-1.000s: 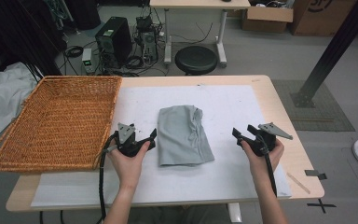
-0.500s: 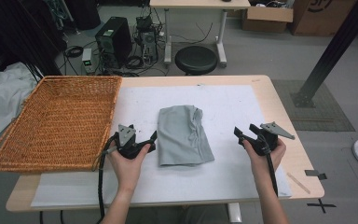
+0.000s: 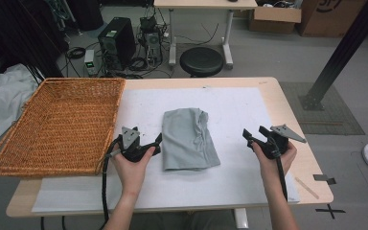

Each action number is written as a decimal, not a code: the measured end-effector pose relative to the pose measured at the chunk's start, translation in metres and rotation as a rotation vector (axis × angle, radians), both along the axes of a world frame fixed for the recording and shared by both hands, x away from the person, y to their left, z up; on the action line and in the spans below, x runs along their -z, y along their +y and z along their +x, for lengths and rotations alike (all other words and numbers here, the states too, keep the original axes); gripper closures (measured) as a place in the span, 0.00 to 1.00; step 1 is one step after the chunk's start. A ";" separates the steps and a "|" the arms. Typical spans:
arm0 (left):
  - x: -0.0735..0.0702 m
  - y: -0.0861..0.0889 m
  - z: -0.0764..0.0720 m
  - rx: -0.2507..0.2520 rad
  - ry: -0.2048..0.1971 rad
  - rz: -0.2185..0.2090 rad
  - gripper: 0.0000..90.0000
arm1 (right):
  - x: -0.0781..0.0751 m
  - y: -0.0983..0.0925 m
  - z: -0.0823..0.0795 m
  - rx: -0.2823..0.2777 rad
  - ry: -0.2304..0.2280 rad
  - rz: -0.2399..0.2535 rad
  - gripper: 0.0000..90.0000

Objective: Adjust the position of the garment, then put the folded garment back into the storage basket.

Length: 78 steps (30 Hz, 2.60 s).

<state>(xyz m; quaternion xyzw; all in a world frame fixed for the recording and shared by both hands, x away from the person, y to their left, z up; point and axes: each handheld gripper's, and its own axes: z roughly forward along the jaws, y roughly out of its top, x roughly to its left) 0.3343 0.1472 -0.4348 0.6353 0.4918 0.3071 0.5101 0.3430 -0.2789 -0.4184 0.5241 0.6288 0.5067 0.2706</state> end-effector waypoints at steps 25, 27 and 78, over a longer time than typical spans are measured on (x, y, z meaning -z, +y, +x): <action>-0.004 -0.008 0.000 0.009 0.021 -0.019 0.08 | -0.006 -0.004 -0.008 0.001 -0.022 0.018 0.32; -0.002 -0.011 0.002 0.012 0.030 -0.027 0.10 | -0.007 -0.005 -0.009 -0.001 -0.023 0.016 0.32; 0.026 -0.053 0.047 -0.041 0.309 -0.085 0.35 | 0.002 -0.007 -0.007 -0.043 -0.032 0.057 0.33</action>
